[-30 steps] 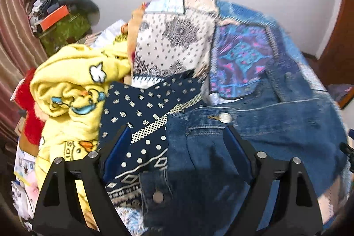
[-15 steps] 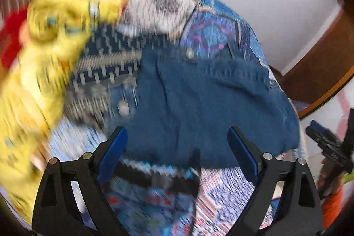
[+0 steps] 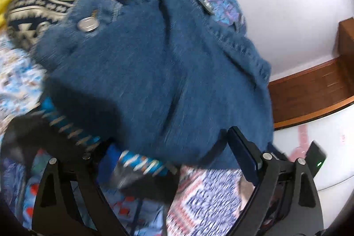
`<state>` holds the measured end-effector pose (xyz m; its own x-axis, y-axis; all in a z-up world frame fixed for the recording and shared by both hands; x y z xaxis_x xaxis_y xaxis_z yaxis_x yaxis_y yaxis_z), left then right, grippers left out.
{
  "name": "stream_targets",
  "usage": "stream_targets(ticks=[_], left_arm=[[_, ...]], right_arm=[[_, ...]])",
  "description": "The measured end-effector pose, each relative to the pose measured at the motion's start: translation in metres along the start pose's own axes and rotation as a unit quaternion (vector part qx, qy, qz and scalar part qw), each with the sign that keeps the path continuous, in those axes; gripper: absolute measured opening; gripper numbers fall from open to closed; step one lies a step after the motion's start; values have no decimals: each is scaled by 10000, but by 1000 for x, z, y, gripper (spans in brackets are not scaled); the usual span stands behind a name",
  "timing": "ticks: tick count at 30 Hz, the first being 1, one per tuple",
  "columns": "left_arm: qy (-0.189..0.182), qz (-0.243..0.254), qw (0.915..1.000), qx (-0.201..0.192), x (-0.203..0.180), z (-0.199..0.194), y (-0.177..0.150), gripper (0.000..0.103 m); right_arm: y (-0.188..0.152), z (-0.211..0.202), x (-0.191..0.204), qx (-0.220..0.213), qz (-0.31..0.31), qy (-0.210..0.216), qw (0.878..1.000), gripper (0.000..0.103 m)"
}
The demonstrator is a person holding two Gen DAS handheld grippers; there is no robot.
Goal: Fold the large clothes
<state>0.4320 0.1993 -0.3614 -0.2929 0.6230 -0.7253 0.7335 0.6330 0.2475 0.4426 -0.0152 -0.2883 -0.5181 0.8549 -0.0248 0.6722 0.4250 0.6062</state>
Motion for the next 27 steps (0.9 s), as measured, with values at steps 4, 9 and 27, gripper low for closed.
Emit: stream_targets(ticks=[4, 9, 27], left_arm=[[-290, -266, 9991, -158, 4, 7, 18, 77], [-422, -624, 9968, -269, 20, 19, 34, 48], [-329, 1061, 9761, -1868, -93, -126, 43, 16]], right_arm=[[2, 1, -3, -35, 45, 66, 10000, 95], [2, 2, -4, -2, 152, 129, 9998, 95], [46, -34, 59, -198, 140, 465, 9986, 95]])
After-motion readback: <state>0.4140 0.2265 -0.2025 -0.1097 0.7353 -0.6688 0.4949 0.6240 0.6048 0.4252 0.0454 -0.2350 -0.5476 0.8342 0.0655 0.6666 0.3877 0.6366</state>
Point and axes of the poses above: each gripper's, at about its wrist camera, not at the fingertips, and z roughly the way its jaws point, x to its left, y to its top, the point moved 8 cm from there along z, roughly the way its jaws point, and after that the axes turned 1 degree about x, right-handed, at the moved point
